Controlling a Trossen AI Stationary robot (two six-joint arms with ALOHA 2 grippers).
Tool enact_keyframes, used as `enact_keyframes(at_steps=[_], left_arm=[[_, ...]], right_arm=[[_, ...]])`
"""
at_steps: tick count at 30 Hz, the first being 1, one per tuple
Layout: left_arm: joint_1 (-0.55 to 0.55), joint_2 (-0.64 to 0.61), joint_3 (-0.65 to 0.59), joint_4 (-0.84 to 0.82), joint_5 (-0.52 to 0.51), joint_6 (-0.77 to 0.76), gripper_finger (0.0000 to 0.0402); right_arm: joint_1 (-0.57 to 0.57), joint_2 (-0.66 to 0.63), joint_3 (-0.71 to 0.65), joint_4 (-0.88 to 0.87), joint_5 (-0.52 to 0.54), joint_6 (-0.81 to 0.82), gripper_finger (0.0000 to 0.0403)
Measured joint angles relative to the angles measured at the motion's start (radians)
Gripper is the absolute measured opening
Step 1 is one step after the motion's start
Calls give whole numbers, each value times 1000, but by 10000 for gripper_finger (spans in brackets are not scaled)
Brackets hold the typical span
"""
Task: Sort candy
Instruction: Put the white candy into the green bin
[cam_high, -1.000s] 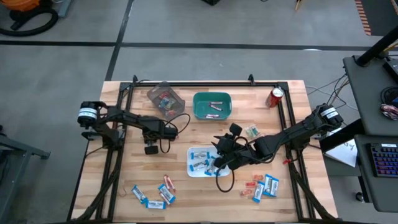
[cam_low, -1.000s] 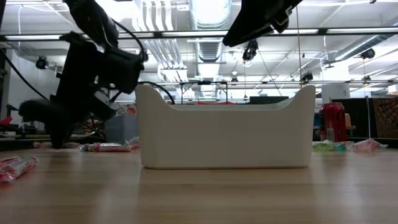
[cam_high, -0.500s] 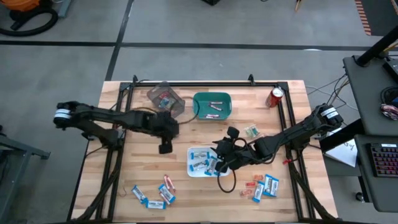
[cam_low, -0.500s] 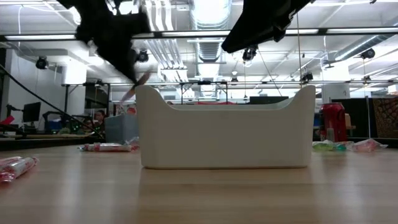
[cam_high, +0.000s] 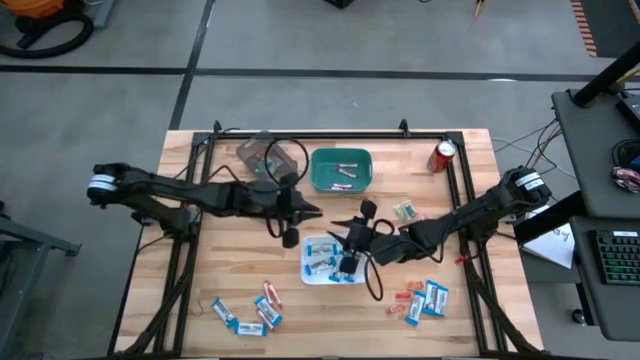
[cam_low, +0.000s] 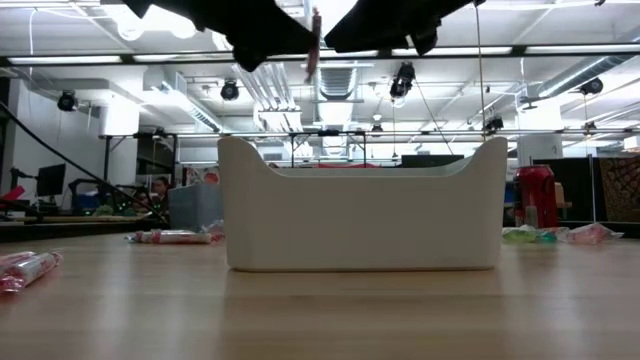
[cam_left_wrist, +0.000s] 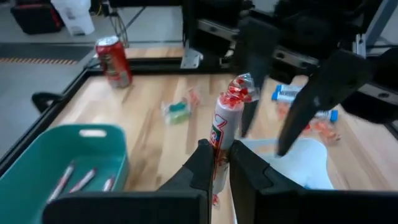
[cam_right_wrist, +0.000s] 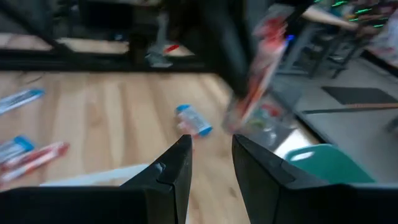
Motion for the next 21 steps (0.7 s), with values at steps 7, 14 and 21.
enact_keyframes(at_steps=[7, 14, 21], left_arm=[[-11, 89, -1, 117, -2, 3, 9], [-12, 101, 0, 141, -1, -18, 9], [-16, 100, 0, 180, 0, -39, 9]], right_arm=[[-31, 0, 0, -24, -4, 53, 109], [-43, 0, 0, -91, 21, 104, 109], [-48, 0, 0, -87, 20, 104, 109]])
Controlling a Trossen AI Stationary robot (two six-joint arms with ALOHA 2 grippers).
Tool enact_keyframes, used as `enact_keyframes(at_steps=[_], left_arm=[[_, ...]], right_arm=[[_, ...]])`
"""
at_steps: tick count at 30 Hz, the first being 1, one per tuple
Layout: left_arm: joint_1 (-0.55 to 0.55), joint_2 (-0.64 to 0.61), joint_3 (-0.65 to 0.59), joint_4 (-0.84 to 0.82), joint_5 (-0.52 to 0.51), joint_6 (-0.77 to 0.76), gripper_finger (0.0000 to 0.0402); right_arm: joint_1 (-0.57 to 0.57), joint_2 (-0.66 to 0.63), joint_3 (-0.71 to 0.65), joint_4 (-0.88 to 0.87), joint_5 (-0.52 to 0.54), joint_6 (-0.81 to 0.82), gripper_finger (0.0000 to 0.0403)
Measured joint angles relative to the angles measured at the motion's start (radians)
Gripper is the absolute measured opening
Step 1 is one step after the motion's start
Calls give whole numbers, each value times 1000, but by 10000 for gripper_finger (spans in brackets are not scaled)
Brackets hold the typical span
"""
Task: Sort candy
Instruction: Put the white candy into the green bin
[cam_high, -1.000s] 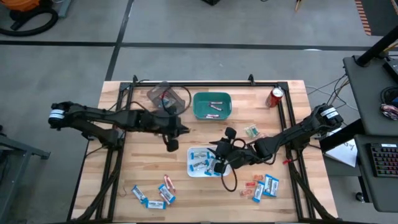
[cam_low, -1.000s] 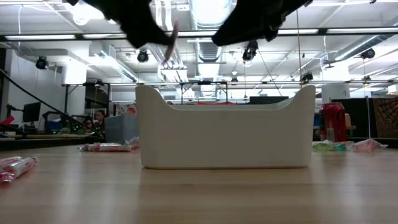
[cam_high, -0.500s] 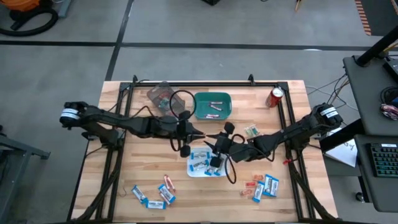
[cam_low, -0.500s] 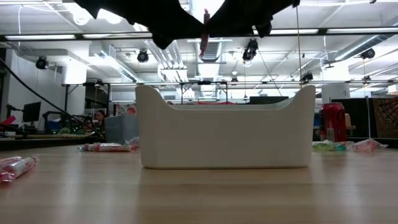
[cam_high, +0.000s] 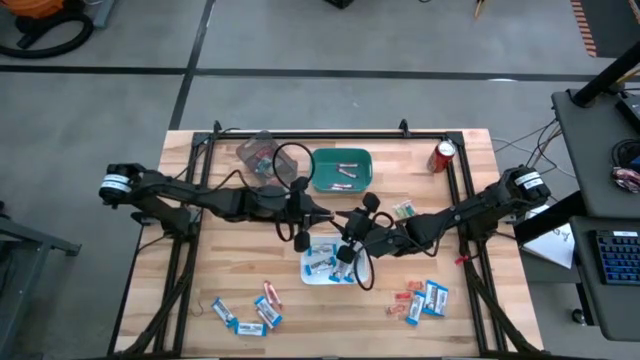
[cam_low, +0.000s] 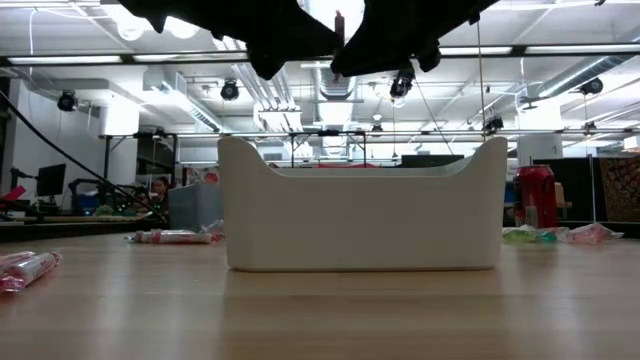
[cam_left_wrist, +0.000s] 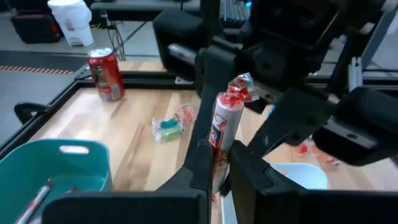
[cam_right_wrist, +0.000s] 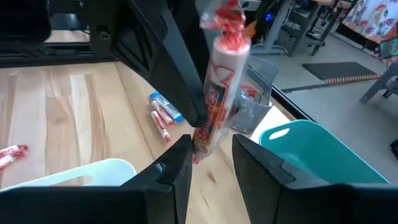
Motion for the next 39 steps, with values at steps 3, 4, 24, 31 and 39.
enact_keyframes(at_steps=[3, 4, 24, 31, 39], left_arm=[[-7, 7, 0, 46, 26, -6, 9], [-9, 9, 0, 49, 29, -6, 9], [-8, -2, 1, -4, 22, -9, 60], [-6, -24, 14, -126, -91, 29, 124], [20, -40, 75, -366, -502, 84, 149]], right_arm=[[-5, 0, 0, 4, -10, -7, 109], [-5, 0, 0, 4, -12, -8, 109], [-25, 0, 0, -5, -37, -33, 23], [-103, 0, 0, -26, -36, -45, 7], [-323, -2, 2, -61, -67, -87, 7]])
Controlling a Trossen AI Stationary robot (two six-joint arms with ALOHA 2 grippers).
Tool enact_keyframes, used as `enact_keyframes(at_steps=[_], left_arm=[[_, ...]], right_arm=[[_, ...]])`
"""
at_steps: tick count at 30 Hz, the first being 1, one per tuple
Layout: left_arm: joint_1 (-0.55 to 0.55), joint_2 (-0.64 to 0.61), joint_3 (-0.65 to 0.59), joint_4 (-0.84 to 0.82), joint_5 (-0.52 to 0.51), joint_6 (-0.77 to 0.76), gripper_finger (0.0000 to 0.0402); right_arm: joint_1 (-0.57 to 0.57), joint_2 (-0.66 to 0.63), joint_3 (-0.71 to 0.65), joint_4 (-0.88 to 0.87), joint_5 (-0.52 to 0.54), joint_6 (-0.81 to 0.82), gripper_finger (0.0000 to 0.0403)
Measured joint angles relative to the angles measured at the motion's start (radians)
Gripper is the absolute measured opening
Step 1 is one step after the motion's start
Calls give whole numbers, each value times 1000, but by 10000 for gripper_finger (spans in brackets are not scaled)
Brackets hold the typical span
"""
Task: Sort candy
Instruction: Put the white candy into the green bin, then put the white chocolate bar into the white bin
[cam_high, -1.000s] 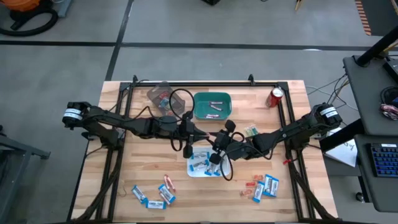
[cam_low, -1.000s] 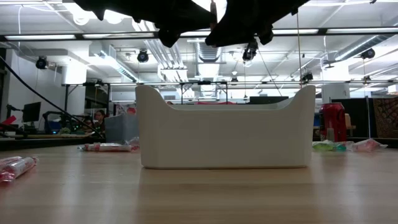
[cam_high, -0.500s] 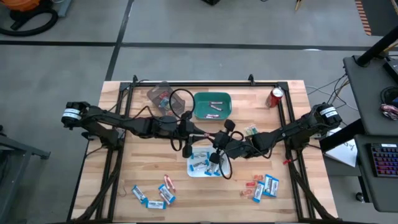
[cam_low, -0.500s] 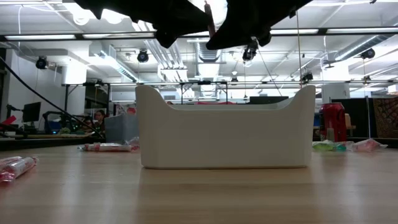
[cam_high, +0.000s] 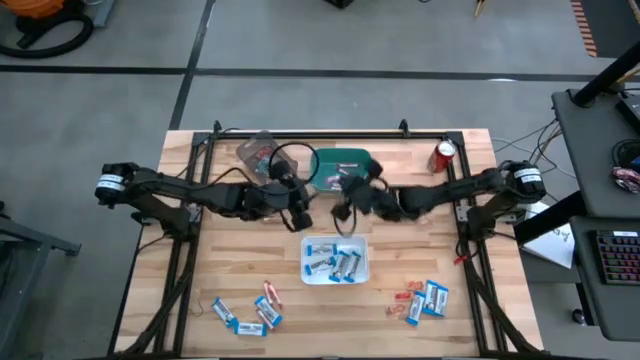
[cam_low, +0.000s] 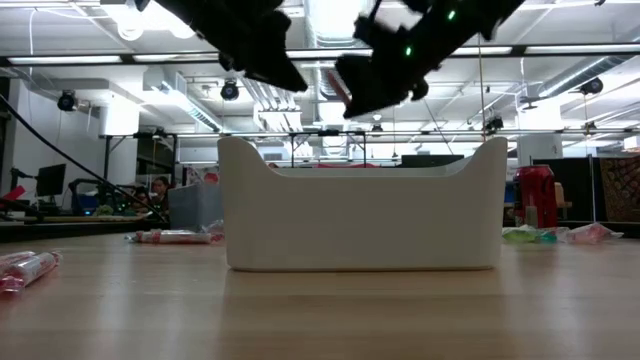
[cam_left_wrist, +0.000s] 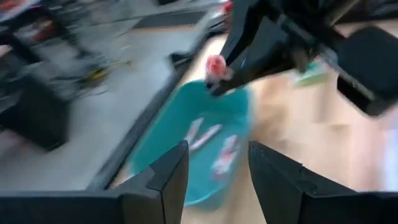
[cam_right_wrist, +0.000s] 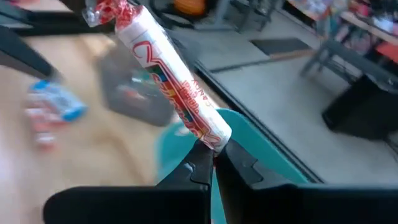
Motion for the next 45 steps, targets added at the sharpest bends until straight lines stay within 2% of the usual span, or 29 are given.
enact_keyframes(at_steps=[2, 7, 10, 13, 19, 26, 31, 38, 45], left_arm=[[8, 0, 17, -47, -31, 0, 150], [5, -2, 34, -99, -22, -6, 150], [-3, -2, 34, -146, -21, -35, 150], [-14, -2, 34, -232, -21, -87, 150], [-53, -2, 33, -411, -16, -224, 150], [-120, -2, 33, -528, 118, -318, 150], [-186, -3, 32, -596, 274, -366, 150], [-331, -3, 28, -634, 524, -366, 150], [-472, -3, 27, -626, 537, -417, 150]], right_arm=[[-75, 0, 0, -33, -69, 15, 7], [-243, 42, -1, -71, -282, 35, 8], [-296, 74, -2, -77, -403, 33, 11], [-317, 90, -2, -77, -461, 29, 30], [-322, 93, -2, -98, -470, 54, 99], [-317, 71, -2, -114, -479, 104, 155], [-286, 29, -2, -152, -551, 144, 168], [-183, -57, -2, -199, -565, 151, 165], [-70, -125, -2, -200, -564, 159, 165]])
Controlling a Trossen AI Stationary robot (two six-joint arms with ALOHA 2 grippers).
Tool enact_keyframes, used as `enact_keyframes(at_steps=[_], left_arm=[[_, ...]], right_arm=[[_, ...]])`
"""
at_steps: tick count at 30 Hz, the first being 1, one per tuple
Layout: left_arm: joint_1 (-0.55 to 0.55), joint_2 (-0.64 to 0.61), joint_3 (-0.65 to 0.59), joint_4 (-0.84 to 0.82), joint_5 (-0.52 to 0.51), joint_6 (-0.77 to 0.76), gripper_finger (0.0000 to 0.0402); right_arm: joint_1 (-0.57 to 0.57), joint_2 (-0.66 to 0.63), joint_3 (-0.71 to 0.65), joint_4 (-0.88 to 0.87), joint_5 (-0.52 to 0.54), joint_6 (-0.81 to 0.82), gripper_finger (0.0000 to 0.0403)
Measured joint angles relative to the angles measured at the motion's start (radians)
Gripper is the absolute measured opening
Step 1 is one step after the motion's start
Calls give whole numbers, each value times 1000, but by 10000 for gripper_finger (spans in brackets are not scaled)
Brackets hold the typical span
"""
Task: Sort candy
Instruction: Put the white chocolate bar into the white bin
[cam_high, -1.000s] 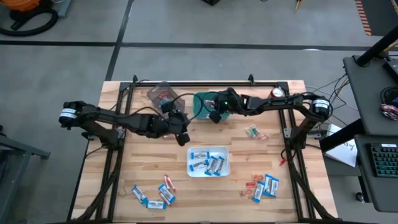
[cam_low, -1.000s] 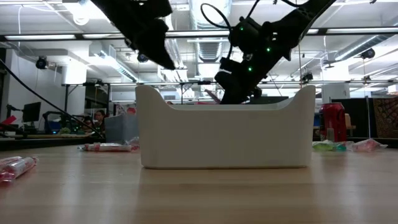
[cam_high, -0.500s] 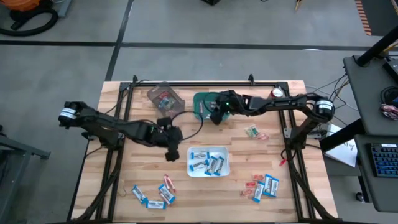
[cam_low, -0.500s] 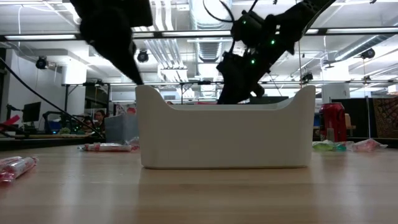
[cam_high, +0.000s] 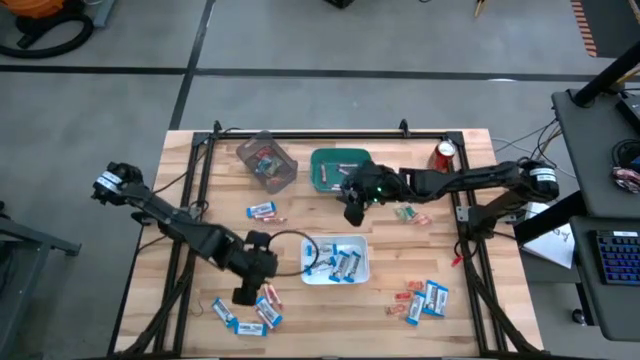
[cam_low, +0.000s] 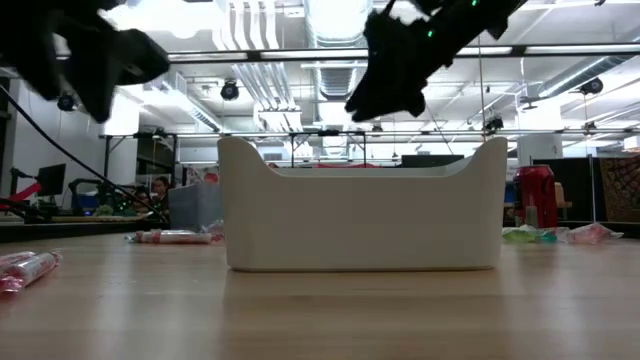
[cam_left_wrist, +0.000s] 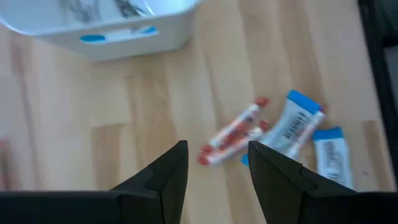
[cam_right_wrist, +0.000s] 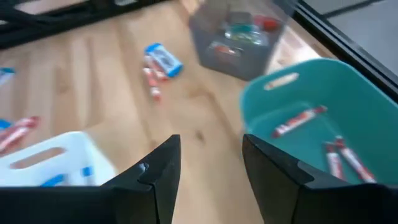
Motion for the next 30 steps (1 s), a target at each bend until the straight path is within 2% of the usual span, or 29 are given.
enact_keyframes(at_steps=[9, 19, 25, 30], left_arm=[[-124, 1, -13, 1, 12, -200, 150], [-293, 2, -14, -83, 72, -567, 150], [-408, 2, -15, -86, 34, -580, 160], [-446, 30, -17, -86, 14, -591, 199]], right_arm=[[121, -32, 0, 0, 3, 2, 162], [171, -33, 0, 0, 10, 16, 159], [171, -33, 0, 0, 11, 10, 157], [171, -31, 0, 0, 11, 8, 157]])
